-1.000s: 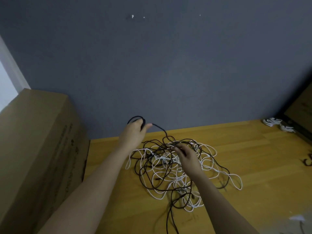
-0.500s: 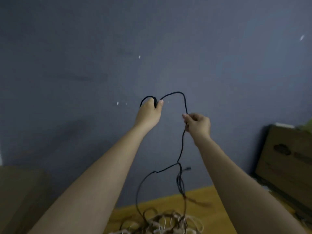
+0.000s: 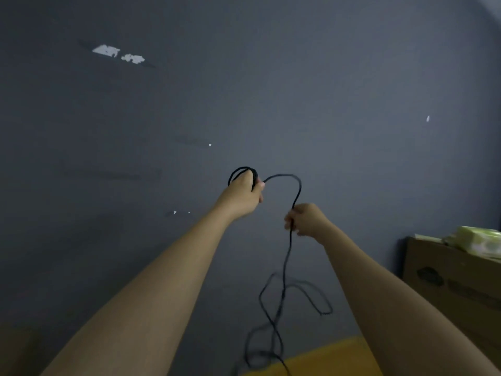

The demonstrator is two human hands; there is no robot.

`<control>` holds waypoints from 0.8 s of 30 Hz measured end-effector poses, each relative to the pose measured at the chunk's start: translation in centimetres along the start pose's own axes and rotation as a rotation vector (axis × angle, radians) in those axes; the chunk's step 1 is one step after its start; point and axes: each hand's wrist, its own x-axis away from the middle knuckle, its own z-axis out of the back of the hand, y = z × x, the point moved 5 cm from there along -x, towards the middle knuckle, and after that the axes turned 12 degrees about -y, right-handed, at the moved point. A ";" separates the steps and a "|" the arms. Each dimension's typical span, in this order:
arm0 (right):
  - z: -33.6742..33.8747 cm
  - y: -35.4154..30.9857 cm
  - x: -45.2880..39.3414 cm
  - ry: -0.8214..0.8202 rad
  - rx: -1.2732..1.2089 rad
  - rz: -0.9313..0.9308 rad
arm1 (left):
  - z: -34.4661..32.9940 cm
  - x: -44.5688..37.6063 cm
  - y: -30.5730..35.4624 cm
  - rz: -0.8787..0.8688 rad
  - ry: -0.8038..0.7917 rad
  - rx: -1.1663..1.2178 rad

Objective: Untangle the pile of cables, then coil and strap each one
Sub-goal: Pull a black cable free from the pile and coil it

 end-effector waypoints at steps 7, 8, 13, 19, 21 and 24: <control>-2.8 0.5 0.6 -0.068 -0.315 0.081 | -0.7 1.1 -1.2 0.013 0.021 -0.058; -3.2 0.5 0.3 -0.062 -0.330 0.093 | -0.6 1.3 -1.5 0.015 0.032 -0.041; -2.4 -0.6 -0.1 0.048 -0.447 0.237 | -0.5 2.4 -3.0 0.028 0.067 0.051; -2.7 1.2 0.1 0.072 0.009 0.229 | -0.2 4.2 -5.3 0.040 0.058 0.092; -2.3 1.5 0.3 0.136 -0.136 0.344 | 0.2 4.4 -5.8 0.040 0.114 0.132; -3.6 2.7 0.8 0.104 -0.217 0.435 | 0.6 4.8 -6.5 0.046 0.174 0.191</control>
